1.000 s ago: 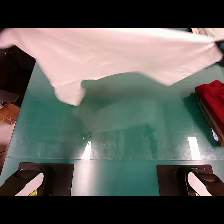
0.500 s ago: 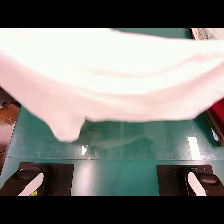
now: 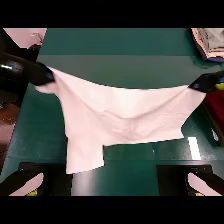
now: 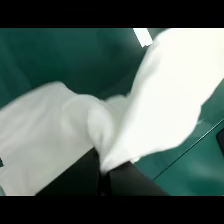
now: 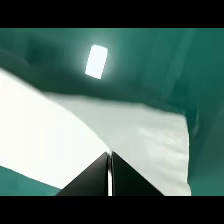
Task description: Fold the shirts.
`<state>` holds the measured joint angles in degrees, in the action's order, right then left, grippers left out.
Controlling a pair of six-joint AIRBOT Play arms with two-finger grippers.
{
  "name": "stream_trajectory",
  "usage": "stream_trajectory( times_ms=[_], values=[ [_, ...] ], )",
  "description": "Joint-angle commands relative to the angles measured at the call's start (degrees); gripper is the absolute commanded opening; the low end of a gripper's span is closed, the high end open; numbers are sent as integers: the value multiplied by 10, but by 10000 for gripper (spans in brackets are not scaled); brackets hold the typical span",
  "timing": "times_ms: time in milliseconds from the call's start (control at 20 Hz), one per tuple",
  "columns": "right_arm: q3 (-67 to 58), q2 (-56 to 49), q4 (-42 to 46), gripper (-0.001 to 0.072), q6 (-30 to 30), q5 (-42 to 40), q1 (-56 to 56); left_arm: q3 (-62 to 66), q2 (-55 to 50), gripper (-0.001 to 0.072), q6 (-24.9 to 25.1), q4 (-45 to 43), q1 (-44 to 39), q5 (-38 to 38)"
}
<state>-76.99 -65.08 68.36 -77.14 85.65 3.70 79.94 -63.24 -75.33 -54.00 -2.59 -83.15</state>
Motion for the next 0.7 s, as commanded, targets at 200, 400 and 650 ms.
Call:
stream_trajectory(
  times_ms=[200, 400, 650],
  values=[
    [-21, -199, 43, 14, -8, -137, -1, -58, -242, 28, 52, 2, 2, 214],
    [-116, -267, 32, 510, -8, -134, -3, -2, -252, 621, 53, -1, 8, 259],
    [-160, -264, -3, 434, 30, -34, -35, 73, -234, 620, 45, -17, 109, 56]
  ],
)
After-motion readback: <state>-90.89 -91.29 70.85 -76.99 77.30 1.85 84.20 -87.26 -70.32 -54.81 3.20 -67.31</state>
